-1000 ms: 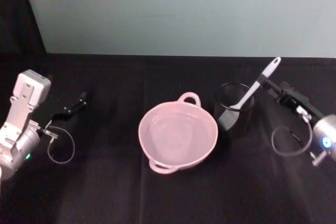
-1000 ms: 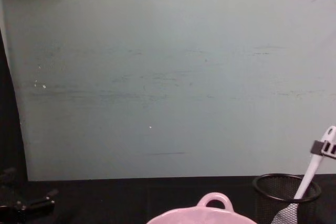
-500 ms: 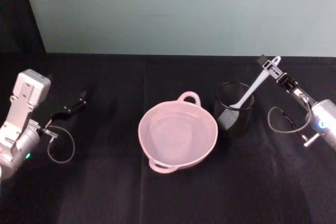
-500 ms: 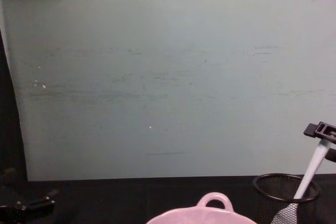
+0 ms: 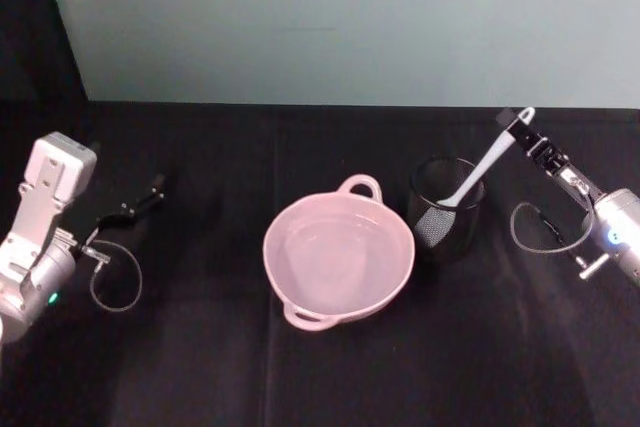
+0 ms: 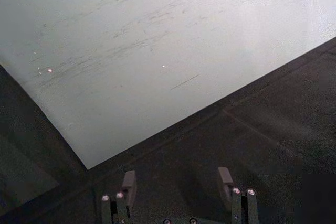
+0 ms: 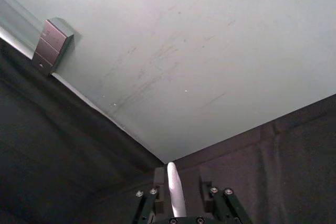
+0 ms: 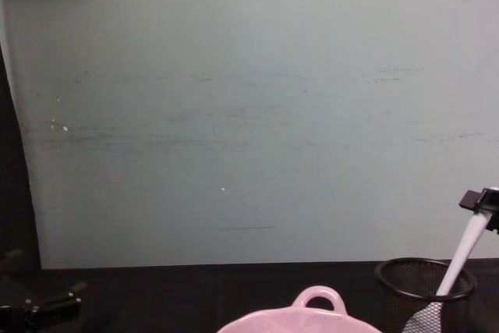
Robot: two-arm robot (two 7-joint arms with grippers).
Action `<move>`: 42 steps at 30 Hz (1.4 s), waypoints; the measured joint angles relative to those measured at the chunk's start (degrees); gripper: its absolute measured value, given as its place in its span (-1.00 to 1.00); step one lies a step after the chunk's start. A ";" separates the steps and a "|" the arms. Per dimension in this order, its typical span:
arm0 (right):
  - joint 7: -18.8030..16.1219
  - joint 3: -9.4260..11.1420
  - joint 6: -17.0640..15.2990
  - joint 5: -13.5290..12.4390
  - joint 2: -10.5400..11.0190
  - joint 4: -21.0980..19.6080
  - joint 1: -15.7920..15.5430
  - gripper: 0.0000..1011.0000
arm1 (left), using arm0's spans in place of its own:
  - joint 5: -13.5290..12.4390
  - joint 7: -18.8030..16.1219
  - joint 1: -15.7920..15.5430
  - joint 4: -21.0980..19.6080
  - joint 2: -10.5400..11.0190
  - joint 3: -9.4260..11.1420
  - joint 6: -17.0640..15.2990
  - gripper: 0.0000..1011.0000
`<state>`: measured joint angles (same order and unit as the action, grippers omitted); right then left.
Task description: Use the one hand to pick up the spoon and stir the clear water in the bowl.
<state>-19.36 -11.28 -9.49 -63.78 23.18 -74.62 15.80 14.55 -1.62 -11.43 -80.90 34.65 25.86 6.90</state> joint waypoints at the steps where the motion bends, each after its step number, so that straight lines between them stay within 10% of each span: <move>1: 0.02 -0.17 0.15 -0.10 0.19 -0.06 -0.03 -0.23 | 0.00 0.00 0.00 0.00 0.00 0.00 0.00 1.00; 13: 0.50 -2.01 2.62 1.01 2.41 -3.06 -0.78 -0.78 | 0.00 0.00 0.00 0.00 0.00 0.00 0.00 1.00; 24: 3.03 -5.17 6.07 12.67 8.01 -12.97 -0.87 -0.78 | 0.00 0.00 0.00 0.00 0.00 0.00 0.00 1.00; 42: 2.60 -7.46 -0.83 23.89 13.54 -23.64 3.79 -0.78 | 0.00 0.00 0.00 0.00 0.00 0.00 0.00 1.00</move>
<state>-16.76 -18.74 -10.33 -39.89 36.73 -98.26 19.59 14.55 -1.62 -11.43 -80.90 34.65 25.86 6.91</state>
